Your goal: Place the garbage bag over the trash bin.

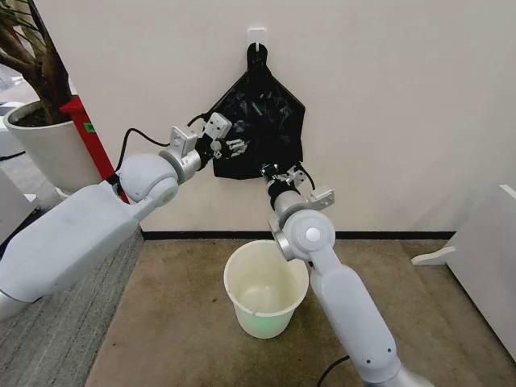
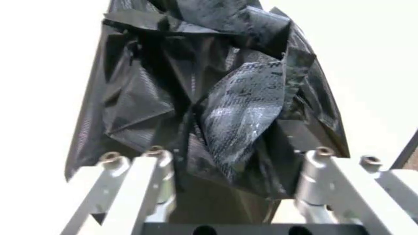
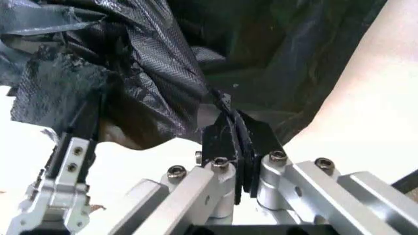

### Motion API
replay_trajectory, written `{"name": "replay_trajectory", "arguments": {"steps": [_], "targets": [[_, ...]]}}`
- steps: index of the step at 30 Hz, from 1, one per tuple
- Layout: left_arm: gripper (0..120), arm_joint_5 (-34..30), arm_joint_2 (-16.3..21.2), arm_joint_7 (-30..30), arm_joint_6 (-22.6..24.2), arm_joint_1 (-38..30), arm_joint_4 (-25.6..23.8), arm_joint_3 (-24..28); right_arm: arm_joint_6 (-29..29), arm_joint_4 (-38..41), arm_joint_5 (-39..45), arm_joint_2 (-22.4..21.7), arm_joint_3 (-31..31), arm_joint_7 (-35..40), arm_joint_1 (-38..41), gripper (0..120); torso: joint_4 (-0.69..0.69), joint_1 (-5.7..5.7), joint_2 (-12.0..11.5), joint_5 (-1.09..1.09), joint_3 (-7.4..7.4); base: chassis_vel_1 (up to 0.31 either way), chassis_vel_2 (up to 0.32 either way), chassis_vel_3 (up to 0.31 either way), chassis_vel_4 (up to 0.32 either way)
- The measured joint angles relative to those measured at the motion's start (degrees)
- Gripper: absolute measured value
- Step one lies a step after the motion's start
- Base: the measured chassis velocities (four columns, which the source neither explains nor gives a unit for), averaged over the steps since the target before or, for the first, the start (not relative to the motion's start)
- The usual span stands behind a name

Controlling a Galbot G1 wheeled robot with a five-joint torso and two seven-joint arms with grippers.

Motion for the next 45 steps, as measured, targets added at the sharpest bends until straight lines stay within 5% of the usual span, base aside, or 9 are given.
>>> {"name": "replay_trajectory", "arguments": {"steps": [11, 23, 41, 45], "targets": [[0, -7.17, 0.91, -2.55, 1.42, 4.79, -3.03, -9.51, -1.67, 0.10, -2.72, -0.72, -0.45, -1.22, -1.22, 0, 0.01, 0.00, 0.00, -0.02, 0.00, 0.000, 0.000, 0.000, 0.000], [0, -12.28, 1.27, -4.88, 1.88, 7.86, -4.28, -12.84, -3.92, 0.02, -8.70, -1.98, -1.93, -3.94, -1.73, 0, 0.00, 0.00, 0.00, 0.00, 0.00, 0.000, 0.000, 0.000, 0.000], [0, -20.70, -1.33, -12.95, 1.52, 8.69, -3.94, -14.59, -7.05, 5.91, -39.89, -13.08, -6.91, -12.52, -6.53, 66, -0.01, 0.00, 0.00, 0.00, 0.00, 0.000, 0.000, 0.000, 0.000], [0, -21.81, -1.67, -14.34, 1.67, 9.46, -4.58, -14.58, -9.65, 7.07, -42.22, -18.43, -6.39, -14.40, 0.44, 79, 0.00, 0.00, 0.00, 0.00, 0.00, 0.000, 0.000, 0.000, 0.000]]}}
